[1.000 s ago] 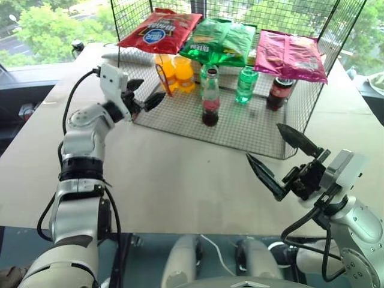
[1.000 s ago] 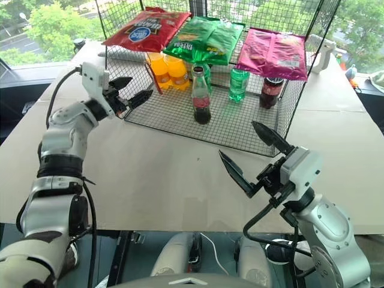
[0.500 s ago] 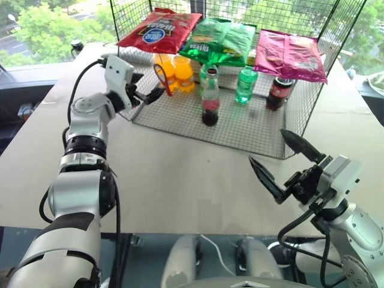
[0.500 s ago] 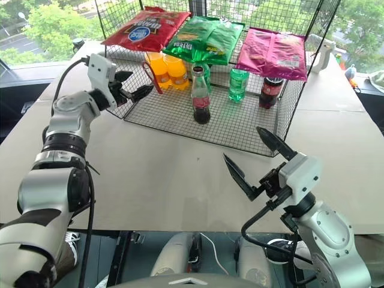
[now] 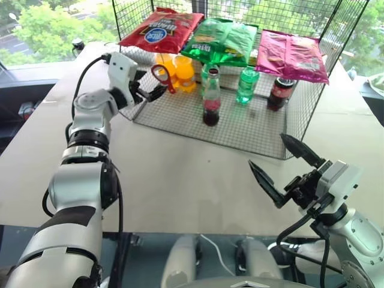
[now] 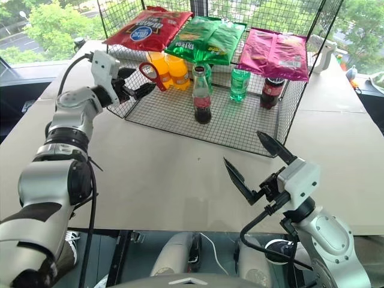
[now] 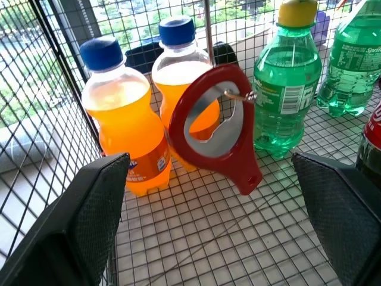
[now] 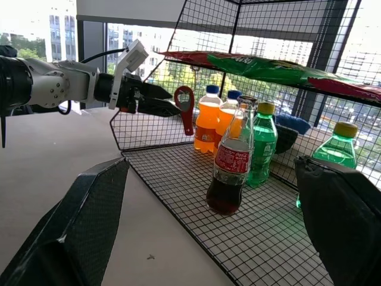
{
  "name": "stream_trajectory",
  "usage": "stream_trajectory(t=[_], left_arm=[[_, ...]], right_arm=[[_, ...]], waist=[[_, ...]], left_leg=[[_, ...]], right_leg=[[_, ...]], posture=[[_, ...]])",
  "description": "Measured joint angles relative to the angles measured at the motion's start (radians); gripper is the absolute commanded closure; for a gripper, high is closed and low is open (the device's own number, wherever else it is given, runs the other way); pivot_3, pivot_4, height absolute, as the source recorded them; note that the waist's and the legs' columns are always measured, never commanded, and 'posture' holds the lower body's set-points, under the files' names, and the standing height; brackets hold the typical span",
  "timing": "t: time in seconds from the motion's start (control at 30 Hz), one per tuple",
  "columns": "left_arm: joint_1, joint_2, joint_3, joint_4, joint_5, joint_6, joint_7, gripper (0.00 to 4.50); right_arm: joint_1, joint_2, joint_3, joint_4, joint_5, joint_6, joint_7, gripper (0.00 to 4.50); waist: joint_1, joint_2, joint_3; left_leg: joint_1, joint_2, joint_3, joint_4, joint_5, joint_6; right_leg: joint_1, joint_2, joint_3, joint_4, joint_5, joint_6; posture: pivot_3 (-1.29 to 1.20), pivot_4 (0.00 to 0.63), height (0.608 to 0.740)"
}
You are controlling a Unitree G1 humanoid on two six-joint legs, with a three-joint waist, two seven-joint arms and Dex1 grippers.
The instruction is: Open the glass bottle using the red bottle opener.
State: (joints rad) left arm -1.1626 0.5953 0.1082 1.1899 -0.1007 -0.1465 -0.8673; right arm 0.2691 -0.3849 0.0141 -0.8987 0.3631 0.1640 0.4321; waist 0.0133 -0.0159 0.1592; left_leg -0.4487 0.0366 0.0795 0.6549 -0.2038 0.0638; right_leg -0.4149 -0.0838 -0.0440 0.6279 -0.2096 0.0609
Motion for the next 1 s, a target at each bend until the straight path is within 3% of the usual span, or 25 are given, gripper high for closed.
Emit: stream_trajectory(t=[0.13,0.47,0.77,1.0], left_arm=[[-0.009,-0.011,0.0,0.021,0.005,-0.011,0.0,0.0],[-0.024,-0.023,0.005,0.049,0.019,-0.039,0.013,4.46],[-0.028,-0.024,0.013,0.05,0.018,-0.05,0.008,4.46],[-0.006,-0.016,0.056,0.039,-0.022,-0.053,-0.089,4.46]], right_arm=[[0.003,0.0,0.0,-0.005,-0.001,0.0,-0.003,0.01],[-0.008,-0.001,-0.001,-0.037,-0.003,0.023,-0.029,0.0],[-0.032,-0.006,-0.004,-0.044,0.0,0.061,-0.049,0.0],[-0.041,-0.012,-0.007,-0.045,0.006,0.084,-0.049,0.0]], waist=[[0.0,0.0,0.0],[0.0,-0.001,0.0],[0.0,-0.002,0.0],[-0.001,-0.002,0.0]], left_leg=[[0.0,0.0,0.0,0.0,0.0,0.0],[0.0,0.0,0.0,0.001,0.0,0.0],[0.0,0.0,0.0,0.003,0.0,0.0],[0.0,0.0,-0.001,0.005,0.0,0.0]], right_leg=[[0.0,0.0,0.0,0.0,0.0,0.0],[0.0,0.0,0.0,0.001,0.0,0.0],[0.0,0.0,0.0,0.003,0.0,0.0],[0.0,0.0,0.0,0.006,0.0,0.0]], posture=[[0.0,0.15,0.74],[0.0,0.15,0.74],[0.0,0.15,0.74],[0.0,0.15,0.74]])
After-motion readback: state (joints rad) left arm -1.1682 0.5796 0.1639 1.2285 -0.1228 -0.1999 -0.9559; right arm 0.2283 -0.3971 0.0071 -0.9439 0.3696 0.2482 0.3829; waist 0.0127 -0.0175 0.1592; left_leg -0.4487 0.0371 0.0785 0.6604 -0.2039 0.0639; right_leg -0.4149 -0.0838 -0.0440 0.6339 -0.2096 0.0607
